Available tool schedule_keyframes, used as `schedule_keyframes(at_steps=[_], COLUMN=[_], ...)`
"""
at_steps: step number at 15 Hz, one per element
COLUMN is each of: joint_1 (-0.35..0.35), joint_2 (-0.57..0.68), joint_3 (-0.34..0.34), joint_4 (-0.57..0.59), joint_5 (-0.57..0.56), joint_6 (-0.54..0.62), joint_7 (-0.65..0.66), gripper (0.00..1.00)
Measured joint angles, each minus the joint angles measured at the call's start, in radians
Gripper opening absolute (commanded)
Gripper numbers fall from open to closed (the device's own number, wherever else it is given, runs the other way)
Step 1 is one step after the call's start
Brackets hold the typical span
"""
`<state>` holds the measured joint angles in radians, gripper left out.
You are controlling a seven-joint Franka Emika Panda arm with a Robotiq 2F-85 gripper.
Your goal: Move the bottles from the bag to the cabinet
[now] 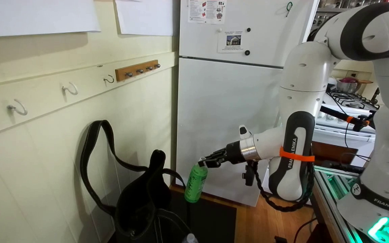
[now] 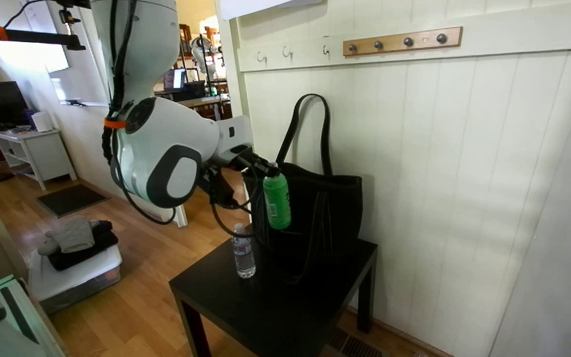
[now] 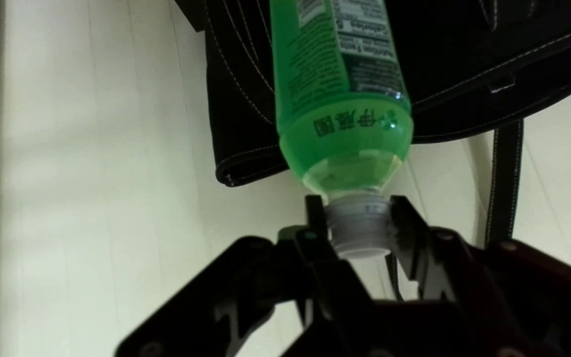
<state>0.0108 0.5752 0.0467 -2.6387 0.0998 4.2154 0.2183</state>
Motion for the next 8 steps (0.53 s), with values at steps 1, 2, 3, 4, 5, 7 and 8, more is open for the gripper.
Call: schedule_keyframes(at_steps=[1, 2, 3, 4, 5, 7, 8], joint_1=[-0.012, -0.025, -0.038, -0.052, -0.064, -0.088, -0.099], joint_2=[0.011, 0.023, 0.038, 0.055, 0.073, 0.113, 0.135], joint_3=[0.0, 0.001, 0.003, 0.005, 0.006, 0.007, 0.008], joint_4=[0.001, 0.003, 0.006, 0.009, 0.012, 0.023, 0.03], joint_5=[0.0, 0.0, 0.0, 0.0, 0.0, -0.001, -0.004], joint_6=[0.0, 0.0, 0.0, 0.0, 0.0, 0.0, -0.001], joint_7=[0.021, 0.044, 0.065, 0.085, 0.101, 0.127, 0.134], gripper=[0.12, 0.12, 0.12, 0.12, 0.12, 0.12, 0.12])
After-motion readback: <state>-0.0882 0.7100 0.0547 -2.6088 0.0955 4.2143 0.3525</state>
